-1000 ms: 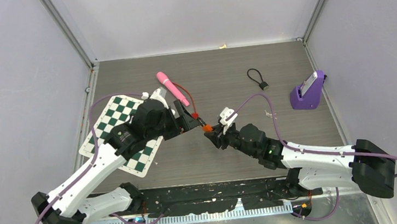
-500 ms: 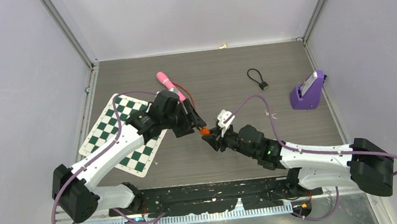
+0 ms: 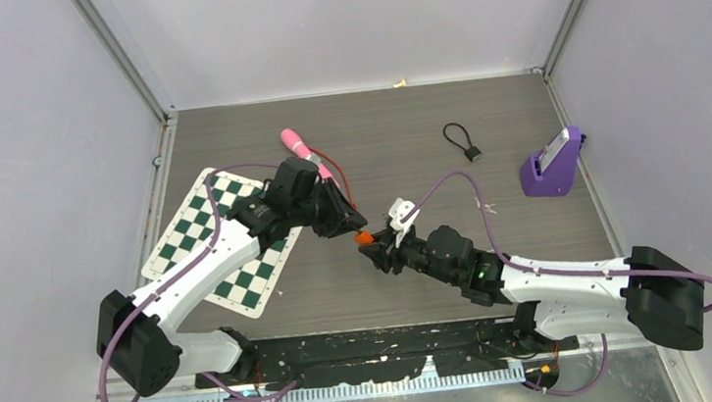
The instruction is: Unlock with the key
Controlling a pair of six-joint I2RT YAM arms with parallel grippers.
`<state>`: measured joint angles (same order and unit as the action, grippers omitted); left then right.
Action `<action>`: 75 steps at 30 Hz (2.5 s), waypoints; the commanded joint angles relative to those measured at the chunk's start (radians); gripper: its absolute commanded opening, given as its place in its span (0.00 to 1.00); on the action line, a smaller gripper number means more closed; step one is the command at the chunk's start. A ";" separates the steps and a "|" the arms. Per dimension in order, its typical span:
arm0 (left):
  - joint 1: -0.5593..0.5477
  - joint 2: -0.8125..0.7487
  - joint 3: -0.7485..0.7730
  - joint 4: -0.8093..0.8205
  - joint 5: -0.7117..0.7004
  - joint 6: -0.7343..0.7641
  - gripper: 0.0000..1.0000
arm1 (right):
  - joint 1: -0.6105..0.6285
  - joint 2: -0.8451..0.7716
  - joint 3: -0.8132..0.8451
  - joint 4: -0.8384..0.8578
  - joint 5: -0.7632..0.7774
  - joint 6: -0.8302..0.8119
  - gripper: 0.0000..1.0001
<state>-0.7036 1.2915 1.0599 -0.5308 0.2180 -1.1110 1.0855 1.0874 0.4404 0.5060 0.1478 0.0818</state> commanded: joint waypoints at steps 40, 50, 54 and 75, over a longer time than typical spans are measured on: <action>0.166 -0.261 -0.646 0.796 0.034 0.262 0.00 | -0.342 0.378 -0.033 0.271 -0.432 0.636 0.62; 0.203 -0.003 -0.604 0.804 -0.025 0.353 0.00 | -0.356 0.202 0.001 -0.105 -0.202 0.481 0.73; 0.240 0.107 -0.521 0.758 -0.054 0.424 0.00 | -0.376 0.116 -0.007 -0.181 -0.156 0.439 0.75; 0.268 -0.136 -0.401 0.223 -0.126 0.363 0.05 | -0.443 -0.019 -0.029 -0.133 -0.327 0.333 0.79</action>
<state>-0.4206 1.3525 0.6888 -0.1612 0.1101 -0.7555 0.6441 1.0542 0.4019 0.2619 -0.0475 0.4488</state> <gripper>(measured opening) 0.082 0.791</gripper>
